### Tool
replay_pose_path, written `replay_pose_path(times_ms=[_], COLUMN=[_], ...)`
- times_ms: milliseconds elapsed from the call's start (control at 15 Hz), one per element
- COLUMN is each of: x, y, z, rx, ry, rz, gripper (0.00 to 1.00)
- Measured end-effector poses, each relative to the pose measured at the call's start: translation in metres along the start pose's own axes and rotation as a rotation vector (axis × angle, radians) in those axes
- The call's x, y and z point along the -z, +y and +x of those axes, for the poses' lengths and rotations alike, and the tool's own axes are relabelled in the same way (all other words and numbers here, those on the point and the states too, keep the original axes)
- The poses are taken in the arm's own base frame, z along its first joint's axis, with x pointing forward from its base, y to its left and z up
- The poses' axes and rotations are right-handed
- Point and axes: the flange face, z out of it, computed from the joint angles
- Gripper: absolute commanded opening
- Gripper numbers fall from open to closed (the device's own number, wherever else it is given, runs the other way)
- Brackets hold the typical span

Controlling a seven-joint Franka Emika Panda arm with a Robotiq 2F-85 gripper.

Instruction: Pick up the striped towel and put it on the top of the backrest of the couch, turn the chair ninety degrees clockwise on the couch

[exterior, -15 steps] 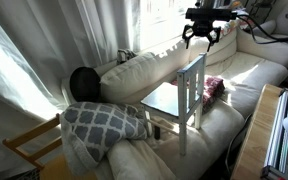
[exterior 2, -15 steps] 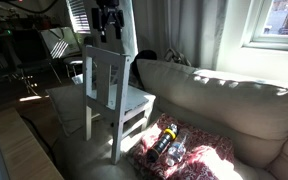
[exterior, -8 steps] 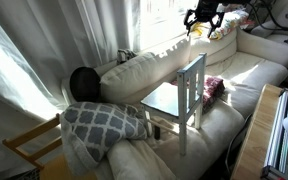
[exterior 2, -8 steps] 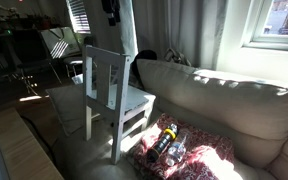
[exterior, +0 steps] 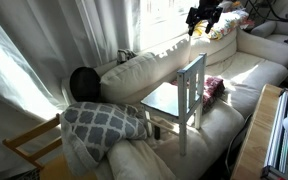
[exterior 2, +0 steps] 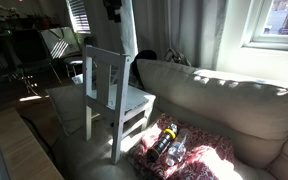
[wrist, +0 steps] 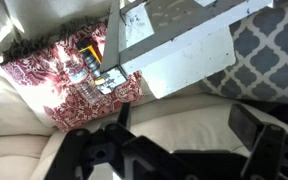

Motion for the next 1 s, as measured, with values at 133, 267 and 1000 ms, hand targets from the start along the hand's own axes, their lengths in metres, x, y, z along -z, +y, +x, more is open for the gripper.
replay_pose_path(times_ms=[133, 267, 1000], x=[0.005, 0.013, 0.044], y=[0.002, 0.003, -0.001], z=[-0.002, -0.003, -0.01], rx=[0.108, 0.213, 0.603], ry=[-0.022, -0.054, -0.217], rz=[0.005, 0.016, 0.059], gripper=[1.0, 1.0, 1.0])
